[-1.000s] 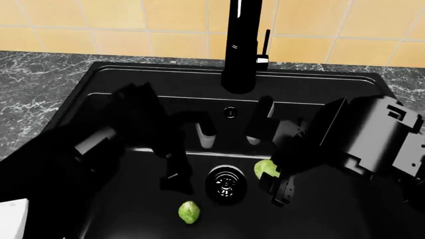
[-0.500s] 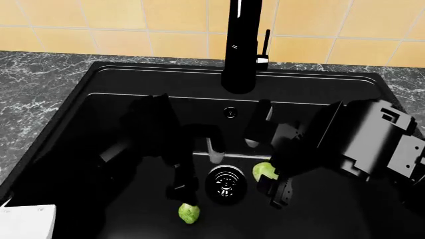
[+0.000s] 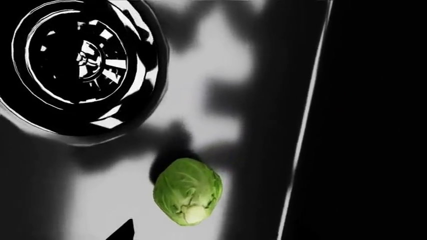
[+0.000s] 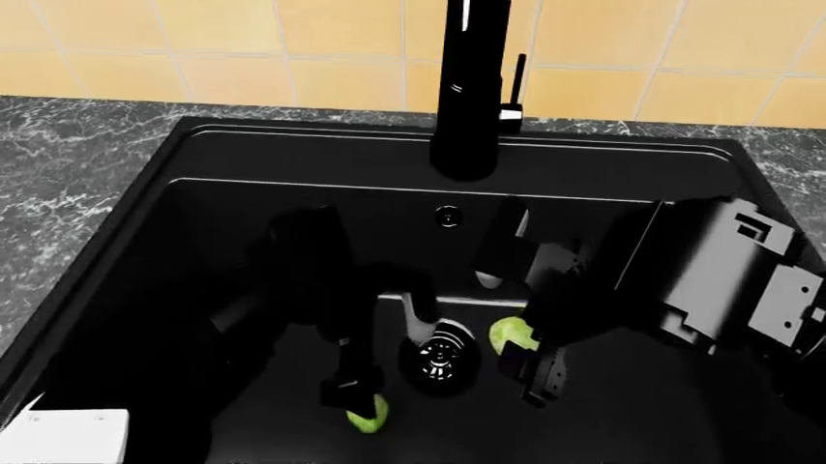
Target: Pick up the fruits and vegetables and place them in the sink. Turn on the sink faucet to wash them. Then turn the sink off and put them in the tray.
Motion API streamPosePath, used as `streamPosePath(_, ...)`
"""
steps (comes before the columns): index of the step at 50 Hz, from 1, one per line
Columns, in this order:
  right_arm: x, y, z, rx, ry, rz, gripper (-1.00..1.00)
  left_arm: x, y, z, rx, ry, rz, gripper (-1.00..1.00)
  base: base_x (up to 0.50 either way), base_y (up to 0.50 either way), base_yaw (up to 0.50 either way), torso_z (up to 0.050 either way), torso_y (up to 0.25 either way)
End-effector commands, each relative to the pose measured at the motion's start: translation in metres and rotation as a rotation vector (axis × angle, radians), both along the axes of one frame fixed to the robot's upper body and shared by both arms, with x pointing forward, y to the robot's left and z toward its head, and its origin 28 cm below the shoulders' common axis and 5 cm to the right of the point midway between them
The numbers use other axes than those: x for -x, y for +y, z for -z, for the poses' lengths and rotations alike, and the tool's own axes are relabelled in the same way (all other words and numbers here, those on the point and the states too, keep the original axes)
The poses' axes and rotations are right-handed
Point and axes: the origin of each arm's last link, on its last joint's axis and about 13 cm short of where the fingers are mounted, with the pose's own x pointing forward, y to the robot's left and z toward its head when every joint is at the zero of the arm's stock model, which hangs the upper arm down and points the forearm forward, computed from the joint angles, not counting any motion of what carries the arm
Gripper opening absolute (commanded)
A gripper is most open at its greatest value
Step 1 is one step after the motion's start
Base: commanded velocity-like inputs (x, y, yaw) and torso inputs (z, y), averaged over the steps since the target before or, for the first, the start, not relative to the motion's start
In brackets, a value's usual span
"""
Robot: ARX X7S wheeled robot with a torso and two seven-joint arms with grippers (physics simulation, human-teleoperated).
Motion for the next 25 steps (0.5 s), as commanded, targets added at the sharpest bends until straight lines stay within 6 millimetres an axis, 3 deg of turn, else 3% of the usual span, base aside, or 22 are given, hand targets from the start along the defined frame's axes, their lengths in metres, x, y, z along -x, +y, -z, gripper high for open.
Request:
streamPosePath(1,-0.001,0.000,0.001,-0.003,-0.001,-0.004,-1.00,0.001,-0.002,0.003,-0.049,-0.019,0.009,1.00,0.00,0.00,0.00,0.000,-0.205)
streamPosePath(4,0.000,0.000,0.001,-0.003,0.000,-0.003,-1.00,0.001,-0.002,0.002,-0.050,-0.028,0.014,1.00,0.00,0.00,0.00,0.000,-0.176)
streamPosePath(12,-0.001,0.000,0.003,-0.004,0.002,-0.005,-1.00,-0.001,-0.002,-0.007,-0.056,-0.066,0.003,1.00,0.00,0.00,0.00,0.000,0.000)
streamPosePath(18,-0.001,0.001,0.003,-0.004,0.003,-0.007,-1.00,-0.001,-0.004,-0.008,-0.053,-0.082,0.024,1.00,0.00,0.00,0.00,0.000,-0.203)
streamPosePath(25,-0.001,0.001,0.003,-0.004,0.004,-0.007,-1.00,-0.001,-0.008,-0.005,-0.023,-0.067,0.078,1.00,0.00,0.00,0.00,0.000,-0.002)
